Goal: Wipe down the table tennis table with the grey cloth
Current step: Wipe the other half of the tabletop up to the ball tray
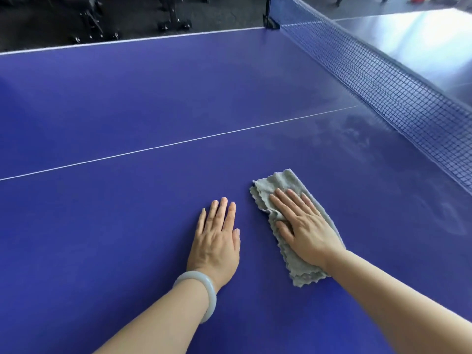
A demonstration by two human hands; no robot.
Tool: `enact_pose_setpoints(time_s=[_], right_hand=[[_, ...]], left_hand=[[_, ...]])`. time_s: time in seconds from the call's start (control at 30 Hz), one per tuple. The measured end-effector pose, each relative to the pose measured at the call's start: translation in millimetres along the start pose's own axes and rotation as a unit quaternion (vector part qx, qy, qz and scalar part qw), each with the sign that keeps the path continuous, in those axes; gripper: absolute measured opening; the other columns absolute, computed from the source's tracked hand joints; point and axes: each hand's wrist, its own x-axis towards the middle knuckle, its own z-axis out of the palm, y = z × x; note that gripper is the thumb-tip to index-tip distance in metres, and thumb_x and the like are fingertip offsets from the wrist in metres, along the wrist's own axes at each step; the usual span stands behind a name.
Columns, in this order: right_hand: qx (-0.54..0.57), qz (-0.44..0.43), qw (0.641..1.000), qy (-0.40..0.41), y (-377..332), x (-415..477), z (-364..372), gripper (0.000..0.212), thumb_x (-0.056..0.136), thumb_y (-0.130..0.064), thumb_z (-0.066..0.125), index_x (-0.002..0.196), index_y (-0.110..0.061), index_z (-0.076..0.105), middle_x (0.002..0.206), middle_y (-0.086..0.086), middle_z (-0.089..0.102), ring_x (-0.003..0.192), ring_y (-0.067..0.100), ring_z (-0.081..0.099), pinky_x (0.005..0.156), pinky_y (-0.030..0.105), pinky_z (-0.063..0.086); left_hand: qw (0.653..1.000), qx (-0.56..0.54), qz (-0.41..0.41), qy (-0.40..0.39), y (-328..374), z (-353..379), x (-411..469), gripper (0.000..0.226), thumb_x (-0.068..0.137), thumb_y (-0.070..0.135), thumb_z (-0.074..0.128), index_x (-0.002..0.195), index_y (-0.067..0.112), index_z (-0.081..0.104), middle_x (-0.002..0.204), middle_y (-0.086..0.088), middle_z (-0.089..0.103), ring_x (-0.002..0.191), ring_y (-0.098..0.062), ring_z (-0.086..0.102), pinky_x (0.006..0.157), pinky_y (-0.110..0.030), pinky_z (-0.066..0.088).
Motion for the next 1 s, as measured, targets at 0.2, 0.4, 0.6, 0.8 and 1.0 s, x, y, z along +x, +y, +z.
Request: enact_pose_setpoints(time_s=[0.2,0.4,0.6,0.8,1.0], right_hand=[[0.032,0.293,0.955,0.031,29.5,53.5,-7.2,0.062,0.102,-0.041,0.021,0.160,-0.023,0.008,0.167,-0.004,-0.004,0.153,0.014,-0.010,0.124,0.037,-0.009],[0.024,-0.092,0.995,-0.019,-19.3,41.8,2.3,0.056,0.104,-0.038,0.037,0.157,-0.026,0.023,0.163,-0.011,0.012,0.153,0.012,0.003,0.125,0.033,-0.003],[-0.011,0.253,0.966,0.049,109.3,9.6,-24.5,0.059,0.103,-0.041,0.023,0.157,-0.017,0.025,0.166,0.002,0.015,0.153,0.016,0.008,0.125,0.033,0.000],[0.018,0.249,0.967,0.044,-5.1,-5.8,4.9,0.065,0.101,-0.042,0.017,0.160,-0.019,0.001,0.166,-0.001,-0.010,0.152,0.016,-0.016,0.123,0.036,-0.011],[-0.015,0.097,0.995,0.001,-61.2,-51.0,18.0,0.064,0.101,-0.046,0.018,0.159,-0.026,0.001,0.163,-0.009,-0.014,0.149,0.008,-0.023,0.122,0.032,-0.013]], left_hand=[[1.000,-0.010,-0.001,-0.019,-0.3,-0.9,1.4,0.067,0.094,0.039,-0.006,0.158,0.018,-0.004,0.166,0.000,-0.010,0.152,-0.017,-0.012,0.124,-0.041,-0.004],[1.000,-0.015,0.001,-0.021,-2.5,-2.5,1.6,0.067,0.095,0.039,-0.003,0.159,0.018,0.001,0.166,-0.001,-0.008,0.153,-0.017,-0.009,0.124,-0.039,-0.005],[1.000,-0.017,-0.001,-0.014,-1.3,-1.7,2.0,0.067,0.096,0.038,0.002,0.158,0.015,0.014,0.166,-0.003,0.007,0.153,-0.020,0.005,0.125,-0.043,0.007],[1.000,-0.012,-0.002,-0.008,-2.5,2.2,3.1,0.065,0.098,0.037,0.002,0.159,0.016,0.004,0.167,-0.004,-0.002,0.153,-0.020,-0.004,0.124,-0.043,0.001],[1.000,-0.020,-0.001,0.002,-1.6,1.8,2.2,0.062,0.102,0.035,0.016,0.159,0.014,0.005,0.167,-0.005,0.000,0.153,-0.022,-0.002,0.124,-0.043,0.002]])
